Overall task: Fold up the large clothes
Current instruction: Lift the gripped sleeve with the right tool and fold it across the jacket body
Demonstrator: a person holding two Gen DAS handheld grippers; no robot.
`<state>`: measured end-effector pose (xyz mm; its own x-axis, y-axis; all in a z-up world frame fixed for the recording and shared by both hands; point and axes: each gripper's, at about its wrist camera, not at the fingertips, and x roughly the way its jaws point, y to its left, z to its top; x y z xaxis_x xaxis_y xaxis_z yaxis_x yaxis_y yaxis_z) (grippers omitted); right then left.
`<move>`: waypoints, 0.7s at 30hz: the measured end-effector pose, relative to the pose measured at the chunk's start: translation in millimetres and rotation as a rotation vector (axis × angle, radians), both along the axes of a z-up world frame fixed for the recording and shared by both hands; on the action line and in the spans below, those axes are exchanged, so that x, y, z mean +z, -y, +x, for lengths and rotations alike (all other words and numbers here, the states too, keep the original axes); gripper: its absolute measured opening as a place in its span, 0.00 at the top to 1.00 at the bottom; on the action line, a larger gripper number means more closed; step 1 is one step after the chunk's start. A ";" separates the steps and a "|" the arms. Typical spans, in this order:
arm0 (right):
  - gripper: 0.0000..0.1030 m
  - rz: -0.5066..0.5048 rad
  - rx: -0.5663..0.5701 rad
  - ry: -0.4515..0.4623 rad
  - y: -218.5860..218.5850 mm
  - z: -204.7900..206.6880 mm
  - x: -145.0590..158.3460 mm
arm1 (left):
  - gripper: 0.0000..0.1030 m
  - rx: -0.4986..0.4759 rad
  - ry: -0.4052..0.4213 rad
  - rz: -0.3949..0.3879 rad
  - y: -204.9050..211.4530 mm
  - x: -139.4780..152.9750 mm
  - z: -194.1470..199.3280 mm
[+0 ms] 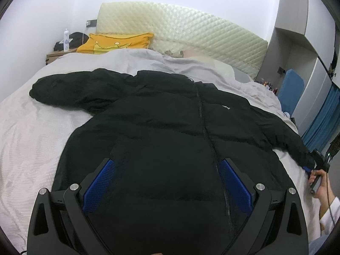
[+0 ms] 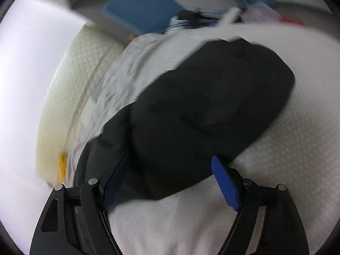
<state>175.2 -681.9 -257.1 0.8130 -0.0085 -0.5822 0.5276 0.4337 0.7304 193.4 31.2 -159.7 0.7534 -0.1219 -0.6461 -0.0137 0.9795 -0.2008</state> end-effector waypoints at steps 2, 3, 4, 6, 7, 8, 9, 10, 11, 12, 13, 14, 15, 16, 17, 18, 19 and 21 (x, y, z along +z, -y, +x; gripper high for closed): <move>0.24 -0.007 -0.026 0.028 3.9 1.6 -2.2 | 0.03 -0.001 -0.009 -0.003 3.9 -2.8 5.4; 0.24 -0.004 -0.049 0.047 6.2 1.7 -2.0 | 0.03 -0.001 -0.014 0.000 6.4 -4.5 8.6; 0.24 0.007 -0.084 0.067 8.9 1.7 -2.7 | 0.03 -0.004 -0.021 0.001 9.2 -6.5 11.9; 0.26 0.021 -0.153 0.061 11.4 1.4 -2.7 | 0.03 -0.005 -0.030 0.006 13.9 -10.4 18.1; 0.27 0.024 -0.190 0.072 9.7 -2.4 -0.9 | 0.03 -0.005 -0.035 0.008 16.3 -12.6 21.4; 0.27 0.015 -0.207 0.079 6.0 -5.0 1.4 | 0.03 -0.005 -0.039 0.006 18.5 -15.0 25.0; 0.27 0.001 -0.212 0.067 4.1 -6.1 1.9 | 0.03 -0.007 -0.045 0.005 19.6 -16.9 28.2; 0.27 -0.024 -0.215 0.045 0.0 -9.6 2.9 | 0.03 -0.008 -0.055 0.002 20.9 -19.0 31.3; 0.29 -0.047 -0.223 0.028 -3.5 -13.6 4.2 | 0.03 -0.010 -0.068 -0.004 22.8 -21.5 35.6; 0.30 -0.068 -0.244 0.008 -4.8 -18.6 5.0 | 0.03 -0.011 -0.074 -0.009 24.7 -23.1 37.6; 0.30 -0.084 -0.276 -0.005 -5.8 -25.3 6.2 | 0.03 -0.015 -0.081 -0.013 26.5 -24.9 39.6; 0.29 -0.101 -0.319 -0.026 -6.1 -33.4 8.5 | 0.03 -0.019 -0.087 -0.011 28.1 -26.4 40.8; 0.27 -0.116 -0.352 -0.047 -5.1 -38.5 9.6 | 0.03 -0.023 -0.091 -0.006 29.6 -27.5 41.1; 0.27 -0.136 -0.400 -0.070 -3.6 -46.1 11.8 | 0.03 -0.028 -0.094 0.002 31.9 -28.7 41.3; 0.25 -0.144 -0.435 -0.075 -0.5 -51.7 12.4 | 0.03 -0.032 -0.095 0.009 33.5 -29.4 41.0; 0.24 -0.140 -0.457 -0.072 2.3 -55.7 10.7 | 0.03 -0.032 -0.094 0.012 33.7 -29.6 40.1; 0.23 -0.121 -0.461 -0.068 7.0 -55.8 6.3 | 0.03 -0.032 -0.093 0.014 33.7 -29.8 39.4; 0.20 -0.115 -0.444 -0.060 13.0 -49.1 3.3 | 0.03 -0.032 -0.093 0.008 32.1 -30.0 38.2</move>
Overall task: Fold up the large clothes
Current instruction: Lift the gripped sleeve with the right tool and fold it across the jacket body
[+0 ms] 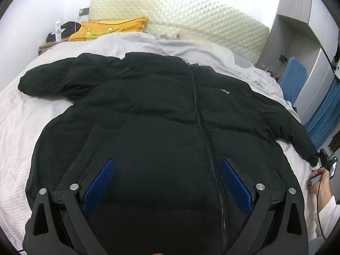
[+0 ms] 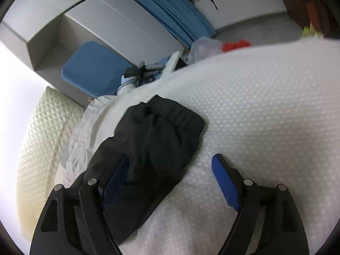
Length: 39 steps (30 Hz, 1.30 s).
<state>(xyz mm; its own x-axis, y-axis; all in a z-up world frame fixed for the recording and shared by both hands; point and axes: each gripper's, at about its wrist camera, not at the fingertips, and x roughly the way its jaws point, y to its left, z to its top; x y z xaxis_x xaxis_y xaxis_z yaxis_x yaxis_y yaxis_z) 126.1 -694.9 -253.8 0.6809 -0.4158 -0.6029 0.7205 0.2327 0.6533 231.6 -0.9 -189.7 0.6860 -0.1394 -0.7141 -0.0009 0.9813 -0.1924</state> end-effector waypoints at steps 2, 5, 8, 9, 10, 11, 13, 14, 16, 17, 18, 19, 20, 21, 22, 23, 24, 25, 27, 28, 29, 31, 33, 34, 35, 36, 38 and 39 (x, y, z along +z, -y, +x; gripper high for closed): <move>0.20 0.000 0.107 0.070 2.8 18.9 -0.3 | 0.03 0.001 -0.003 -0.007 0.0 -1.3 0.0; 0.21 0.017 0.246 0.141 2.3 48.8 -2.6 | 0.03 0.002 -0.018 -0.018 -1.1 -4.0 1.6; 0.36 0.013 0.319 0.184 1.5 75.4 -0.2 | 0.03 0.008 -0.024 -0.016 -2.8 -5.6 2.5; 0.44 0.007 0.334 0.186 1.2 82.9 2.3 | 0.03 0.011 -0.022 -0.013 -4.0 -5.8 3.3; 0.60 -0.002 0.341 0.188 1.0 88.3 5.0 | 0.03 0.017 -0.018 -0.006 -4.2 -5.7 4.2; 0.69 -0.014 0.336 0.191 1.5 93.6 10.7 | 0.03 0.021 -0.014 0.001 -5.1 -5.5 4.9; 0.79 -0.018 0.326 0.216 4.4 97.1 21.5 | 0.03 0.030 0.000 0.016 -7.1 -3.7 5.7; 0.84 -0.019 0.309 0.248 7.7 97.2 30.9 | 0.03 0.033 0.016 0.040 -6.6 -1.2 5.7; 0.89 -0.044 0.303 0.253 10.1 98.3 51.9 | 0.03 0.037 0.057 0.091 -6.3 5.3 4.4; 0.90 -0.079 0.311 0.234 10.8 104.8 66.0 | 0.03 0.038 0.079 0.105 -6.9 9.5 4.0; 0.90 -0.108 0.317 0.222 13.1 110.6 77.8 | 0.03 0.040 0.093 0.113 -8.3 12.4 3.8; 0.91 -0.140 0.322 0.214 11.9 112.8 92.9 | 0.03 0.042 0.111 0.132 -9.7 16.4 3.5; 0.91 -0.173 0.329 0.205 9.0 114.0 108.6 | 0.03 0.045 0.124 0.153 -10.9 19.1 3.1; 0.91 -0.208 0.336 0.187 5.4 116.3 121.2 | 0.03 0.048 0.136 0.174 -12.0 22.3 2.4; 0.91 -0.250 0.344 0.163 -2.6 118.0 134.9 | 0.03 0.048 0.141 0.180 -13.8 25.4 2.0; 0.91 -0.312 0.359 0.136 -16.2 120.6 154.9 | 0.03 0.046 0.145 0.175 -16.2 28.5 1.6; 0.91 -0.356 0.371 0.118 -28.8 121.0 168.1 | 0.03 0.047 0.147 0.170 -18.7 30.5 1.2; 0.91 -0.411 0.391 0.096 -44.5 125.2 185.4 | 0.03 0.050 0.152 0.167 -21.3 32.3 -0.6; 0.91 -0.506 0.428 0.063 -78.6 133.6 216.4 | 0.03 0.056 0.164 0.165 -26.3 36.6 -5.1; 0.91 -0.555 0.452 0.054 -100.1 137.6 233.3 | 0.03 0.059 0.173 0.164 -29.5 39.3 -8.2; 0.90 -0.600 0.479 0.052 -122.6 141.8 250.1 | 0.03 0.061 0.185 0.168 -31.9 41.5 -11.6; 0.89 -0.665 0.521 0.064 -165.2 146.9 279.6 | 0.03 0.071 0.205 0.185 -37.0 46.1 -17.8; 0.89 -0.724 0.562 0.083 -209.8 153.9 304.7 | 0.03 0.069 0.218 0.188 -42.1 51.3 -23.4; 0.89 -0.759 0.591 0.088 -237.1 159.2 315.8 | 0.03 0.071 0.224 0.189 -45.4 53.1 -25.6; 0.88 -0.787 0.616 0.090 -258.0 164.2 321.4 | 0.03 0.078 0.231 0.191 -49.2 54.6 -27.5; 0.88 -0.827 0.652 0.087 -286.5 171.2 326.9 | 0.03 0.082 0.234 0.193 -51.9 55.4 -29.2; 0.88 -0.895 0.714 0.072 -335.4 182.2 328.9 | 0.03 0.089 0.235 0.199 -57.6 56.8 -32.7; 0.88 -0.933 0.751 0.060 -362.8 189.1 326.9 | 0.03 0.090 0.238 0.199 -61.2 57.7 -34.7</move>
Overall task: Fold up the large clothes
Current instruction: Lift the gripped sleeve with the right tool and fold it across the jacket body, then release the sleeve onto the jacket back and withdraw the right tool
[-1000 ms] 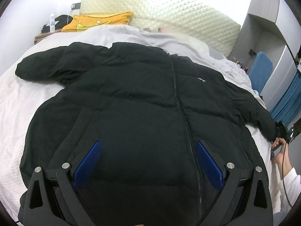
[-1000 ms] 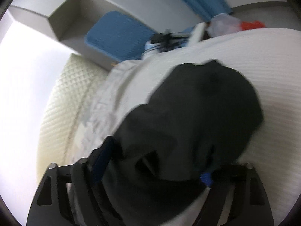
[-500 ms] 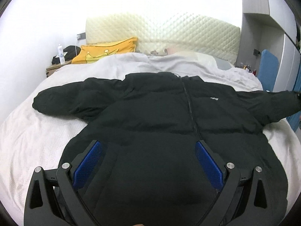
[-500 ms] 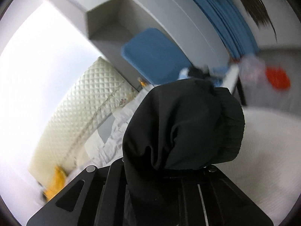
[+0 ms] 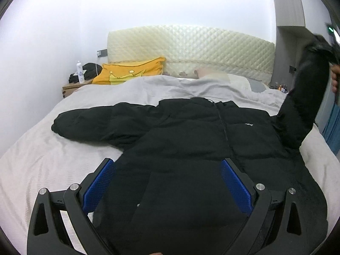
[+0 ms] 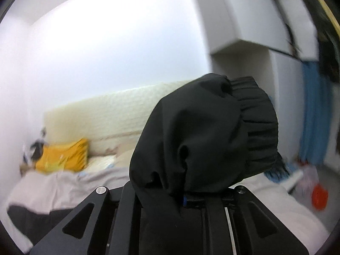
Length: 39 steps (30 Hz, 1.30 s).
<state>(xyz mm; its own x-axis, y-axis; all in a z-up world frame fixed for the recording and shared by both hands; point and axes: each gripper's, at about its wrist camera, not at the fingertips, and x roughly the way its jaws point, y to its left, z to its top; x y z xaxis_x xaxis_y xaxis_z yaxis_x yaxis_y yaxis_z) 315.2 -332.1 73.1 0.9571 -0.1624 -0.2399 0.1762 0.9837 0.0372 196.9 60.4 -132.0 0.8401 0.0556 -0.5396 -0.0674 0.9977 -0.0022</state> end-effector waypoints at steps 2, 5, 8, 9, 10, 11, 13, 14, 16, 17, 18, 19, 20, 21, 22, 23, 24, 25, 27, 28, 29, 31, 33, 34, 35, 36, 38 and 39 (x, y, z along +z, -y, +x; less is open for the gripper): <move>0.88 -0.067 0.069 -0.018 -53.4 14.1 -8.2 | 0.03 0.008 0.006 -0.002 -7.7 1.4 -4.2; 0.88 -0.130 0.135 -0.044 -113.2 30.9 -27.2 | 0.03 0.027 0.027 0.003 -20.1 3.6 -12.4; 0.88 -0.126 0.237 -0.085 -173.3 47.4 -60.2 | 0.03 0.060 0.062 0.016 -33.8 5.7 -21.5; 0.88 -0.125 0.258 -0.104 -185.0 48.4 -71.6 | 0.03 0.066 0.068 0.010 -37.8 5.8 -24.7; 0.88 -0.130 0.285 -0.133 -202.1 51.4 -87.2 | 0.03 0.073 0.067 -0.002 -43.5 4.6 -25.8; 0.88 -0.139 0.309 -0.160 -217.6 54.4 -103.8 | 0.03 0.076 0.061 -0.019 -48.8 2.8 -25.7; 0.88 -0.148 0.347 -0.209 -238.6 59.6 -130.8 | 0.03 0.076 0.050 -0.052 -56.8 0.0 -23.7; 0.88 -0.150 0.364 -0.238 -254.1 58.9 -145.6 | 0.03 0.072 0.042 -0.073 -61.0 -1.9 -22.8; 0.88 -0.151 0.386 -0.283 -272.9 56.2 -166.4 | 0.03 0.065 0.035 -0.086 -63.8 -4.7 -23.0; 0.88 -0.162 0.397 -0.312 -282.5 57.1 -183.1 | 0.03 0.061 0.035 -0.090 -65.1 -6.1 -23.0; 0.88 -0.171 0.402 -0.330 -287.0 56.0 -192.4 | 0.03 0.058 0.035 -0.092 -65.2 -7.4 -23.0; 0.88 -0.179 0.408 -0.355 -293.4 56.6 -205.3 | 0.03 0.056 0.032 -0.096 -65.8 -8.7 -23.1; 0.88 -0.183 0.414 -0.379 -300.7 57.9 -216.4 | 0.03 0.053 0.026 -0.104 -67.2 -10.4 -22.3; 0.88 -0.186 0.419 -0.396 -304.3 58.3 -224.5 | 0.03 0.049 0.020 -0.113 -67.0 -11.9 -20.5; 0.87 -0.188 0.419 -0.415 -306.4 56.5 -233.7 | 0.03 0.043 0.015 -0.122 -67.6 -13.2 -19.5; 0.87 -0.188 0.417 -0.435 -304.9 55.7 -243.8 | 0.03 0.039 0.011 -0.127 -67.6 -14.3 -18.5; 0.87 -0.189 0.416 -0.449 -302.1 52.0 -253.3 | 0.03 0.040 0.010 -0.127 -67.0 -14.9 -17.4; 0.87 -0.185 0.418 -0.459 -299.8 52.4 -255.8 | 0.03 0.043 0.009 -0.122 -66.7 -15.4 -16.6; 0.87 -0.175 0.421 -0.465 -295.0 52.9 -254.7 | 0.03 0.047 0.007 -0.121 -66.2 -15.5 -15.9; 0.86 -0.165 0.424 -0.471 -294.7 50.6 -255.1 | 0.03 0.050 0.004 -0.125 -66.8 -15.6 -15.4; 0.83 -0.134 0.433 -0.483 -290.6 51.3 -252.3 | 0.03 0.052 0.002 -0.130 -67.4 -15.1 -15.1; 0.80 -0.096 0.444 -0.491 -294.8 55.6 -250.7 | 0.03 0.061 0.001 -0.132 -66.9 -12.6 -15.8; 0.71 -0.055 0.473 -0.493 -296.9 55.6 -247.9 | 0.03 0.069 -0.003 -0.126 -68.7 -12.3 -15.3; 0.63 -0.039 0.489 -0.494 -295.9 52.3 -245.1 | 0.03 0.069 -0.006 -0.124 -69.4 -12.1 -15.1; 0.53 -0.025 0.513 -0.493 -296.0 47.8 -240.5 | 0.03 0.069 -0.009 -0.120 -69.9 -11.5 -15.0; 0.49 -0.022 0.525 -0.486 -296.9 44.0 -235.5 | 0.03 0.075 -0.012 -0.113 -70.4 -10.7 -14.7; 0.47 -0.017 0.548 -0.475 -302.1 37.3 -224.6 | 0.03 0.084 -0.019 -0.102 -71.9 -7.5 -13.9; 0.47 -0.012 0.556 -0.470 -302.7 34.7 -219.1 | 0.03 0.088 -0.024 -0.099 -72.7 -6.2 -13.7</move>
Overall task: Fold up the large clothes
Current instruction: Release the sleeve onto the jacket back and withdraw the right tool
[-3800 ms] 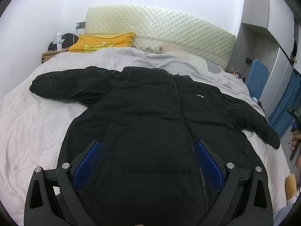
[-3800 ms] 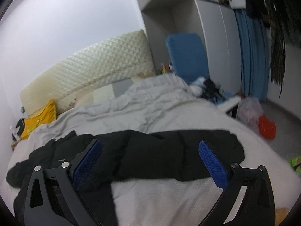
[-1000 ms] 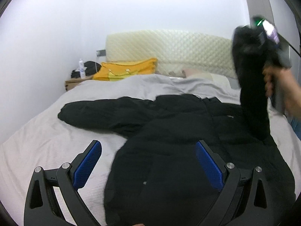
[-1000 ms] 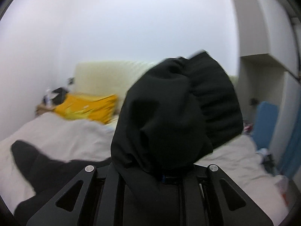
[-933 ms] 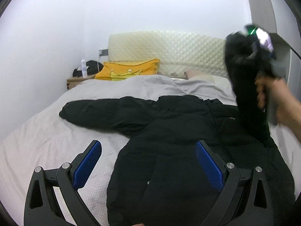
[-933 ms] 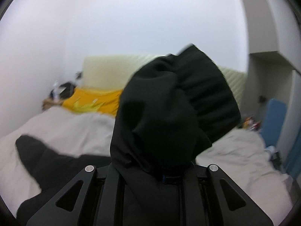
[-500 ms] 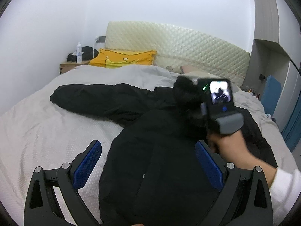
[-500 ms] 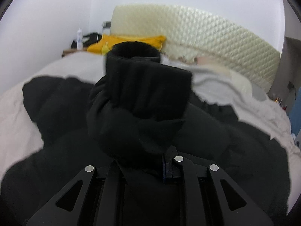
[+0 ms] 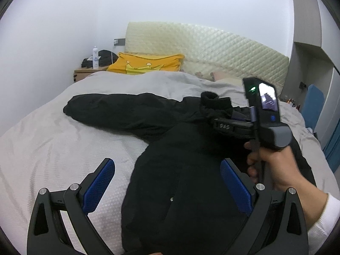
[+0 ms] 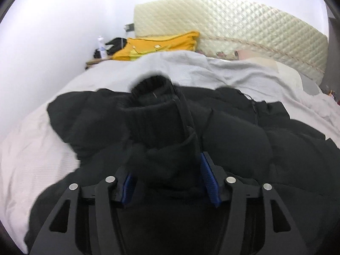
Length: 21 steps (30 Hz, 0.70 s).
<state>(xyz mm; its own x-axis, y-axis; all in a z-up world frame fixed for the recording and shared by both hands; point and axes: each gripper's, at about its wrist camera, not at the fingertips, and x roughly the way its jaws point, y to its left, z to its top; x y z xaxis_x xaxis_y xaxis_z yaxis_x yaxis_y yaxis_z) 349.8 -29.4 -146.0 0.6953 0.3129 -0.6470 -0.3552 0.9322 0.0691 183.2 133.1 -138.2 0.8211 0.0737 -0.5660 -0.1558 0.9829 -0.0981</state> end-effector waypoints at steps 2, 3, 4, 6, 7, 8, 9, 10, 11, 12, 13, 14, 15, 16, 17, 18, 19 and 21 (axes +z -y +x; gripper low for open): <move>0.47 0.017 0.010 0.026 1.1 -10.0 18.7 | 0.03 0.003 -0.004 0.000 -0.5 7.1 -2.0; 0.47 0.021 0.008 0.039 3.1 -13.6 27.7 | 0.03 0.002 -0.003 0.000 -1.0 10.6 -3.2; 0.47 0.028 0.007 0.053 5.8 -17.7 37.8 | 0.03 0.000 -0.001 0.003 -0.4 16.1 -4.6; 0.47 0.045 -0.001 0.087 15.1 -29.3 64.7 | 0.03 -0.007 0.002 0.009 2.2 27.2 -7.3; 0.47 0.048 -0.007 0.101 19.6 -34.1 77.9 | 0.03 -0.011 0.001 0.008 4.3 34.1 -9.0; 0.47 0.048 -0.013 0.117 25.0 -39.5 92.2 | 0.03 -0.017 0.003 0.007 6.5 42.2 -11.5; 0.47 0.045 -0.019 0.130 29.4 -44.6 102.3 | 0.03 -0.022 0.007 0.006 9.1 50.8 -14.3; 0.47 0.032 -0.032 0.142 34.4 -50.4 112.4 | 0.03 -0.025 0.011 0.004 11.9 59.4 -17.0; 0.47 0.027 -0.049 0.160 42.5 -60.5 127.6 | 0.03 -0.027 0.014 -0.001 13.9 65.8 -19.0; 0.47 0.043 -0.056 0.170 51.3 -68.7 138.2 | 0.03 -0.034 0.017 -0.013 16.4 73.5 -21.7; 0.47 0.052 -0.065 0.174 57.7 -75.0 146.4 | 0.03 -0.045 0.022 -0.017 20.0 80.2 -24.7; 0.47 0.064 -0.087 0.184 69.2 -86.6 159.9 | 0.03 -0.052 0.029 -0.008 25.2 88.2 -28.6; 0.47 0.073 -0.096 0.191 76.8 -93.6 167.4 | 0.03 -0.054 0.035 0.003 30.0 93.6 -31.8; 0.47 0.082 -0.110 0.206 87.1 -105.3 178.2 | 0.03 -0.055 0.042 0.015 35.2 99.9 -36.0; 0.47 0.082 -0.124 0.219 95.6 -116.3 187.2 | 0.03 -0.059 0.045 0.018 39.7 105.2 -40.0; 0.47 0.080 -0.133 0.232 101.9 -125.6 193.3 | 0.03 -0.066 0.049 0.015 42.8 108.8 -42.9; 0.47 0.085 -0.143 0.250 109.9 -137.8 200.4 | 0.03 -0.076 0.055 0.012 47.0 112.7 -46.7; 0.46 0.093 -0.156 0.271 122.9 -158.0 209.2 | 0.03 -0.091 0.059 0.015 55.7 120.3 -52.7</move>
<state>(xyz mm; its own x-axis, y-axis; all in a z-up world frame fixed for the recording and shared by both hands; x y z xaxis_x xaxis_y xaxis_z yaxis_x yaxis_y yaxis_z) 191.8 -152.2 63.2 0.8825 0.2381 -0.4057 -0.2258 0.9710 0.0787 130.6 77.4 -17.9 0.8569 0.0054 -0.5154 -0.0602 0.9941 -0.0897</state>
